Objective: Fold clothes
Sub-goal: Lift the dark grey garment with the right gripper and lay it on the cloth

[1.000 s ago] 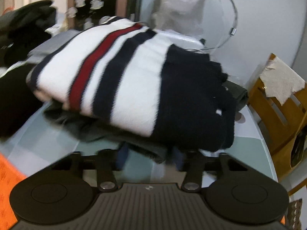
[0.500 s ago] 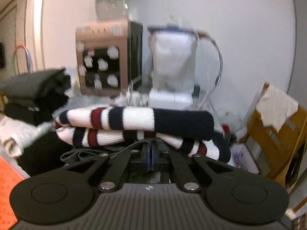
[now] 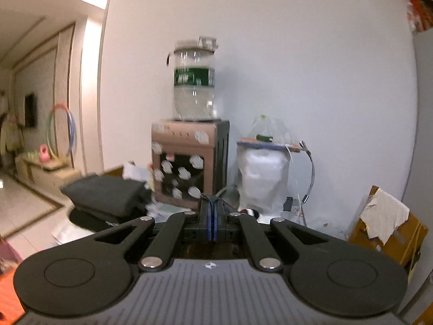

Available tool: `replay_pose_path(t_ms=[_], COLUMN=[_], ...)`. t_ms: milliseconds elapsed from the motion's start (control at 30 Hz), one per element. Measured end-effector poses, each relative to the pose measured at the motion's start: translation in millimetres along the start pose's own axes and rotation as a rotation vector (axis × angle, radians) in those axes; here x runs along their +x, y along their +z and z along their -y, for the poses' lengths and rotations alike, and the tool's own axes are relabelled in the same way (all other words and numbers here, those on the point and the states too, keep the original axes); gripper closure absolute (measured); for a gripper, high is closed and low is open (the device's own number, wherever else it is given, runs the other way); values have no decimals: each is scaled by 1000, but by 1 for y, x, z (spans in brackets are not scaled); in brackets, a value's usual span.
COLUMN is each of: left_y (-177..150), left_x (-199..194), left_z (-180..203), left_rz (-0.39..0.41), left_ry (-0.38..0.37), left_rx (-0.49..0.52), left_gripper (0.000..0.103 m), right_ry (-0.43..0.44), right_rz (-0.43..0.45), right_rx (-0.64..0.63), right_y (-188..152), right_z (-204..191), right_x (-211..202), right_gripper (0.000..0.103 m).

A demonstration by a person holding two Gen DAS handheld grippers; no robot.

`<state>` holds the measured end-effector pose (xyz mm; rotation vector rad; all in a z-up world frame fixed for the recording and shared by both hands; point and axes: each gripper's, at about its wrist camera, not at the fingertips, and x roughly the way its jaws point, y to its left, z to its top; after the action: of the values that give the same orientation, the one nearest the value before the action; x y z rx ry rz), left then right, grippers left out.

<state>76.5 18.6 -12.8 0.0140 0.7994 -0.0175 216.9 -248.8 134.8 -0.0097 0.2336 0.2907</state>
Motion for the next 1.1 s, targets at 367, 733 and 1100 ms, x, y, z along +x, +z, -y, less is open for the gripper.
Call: replay_pose_path(t_ms=[367, 733, 1100], left_y=[-14, -48, -110], left_x=[-56, -50, -39], left_z=[-19, -19, -19], left_rz=[91, 32, 0], left_ry=[-30, -82, -169], left_rx=[-16, 85, 243], left_gripper=[1, 1, 5], right_ry=[56, -10, 57], right_rz=[-23, -382, -696], right_rx=[74, 232, 287], right_y=[6, -142, -225], right_z=[-38, -89, -122], right_x=[-169, -268, -297], right_gripper=[100, 99, 92])
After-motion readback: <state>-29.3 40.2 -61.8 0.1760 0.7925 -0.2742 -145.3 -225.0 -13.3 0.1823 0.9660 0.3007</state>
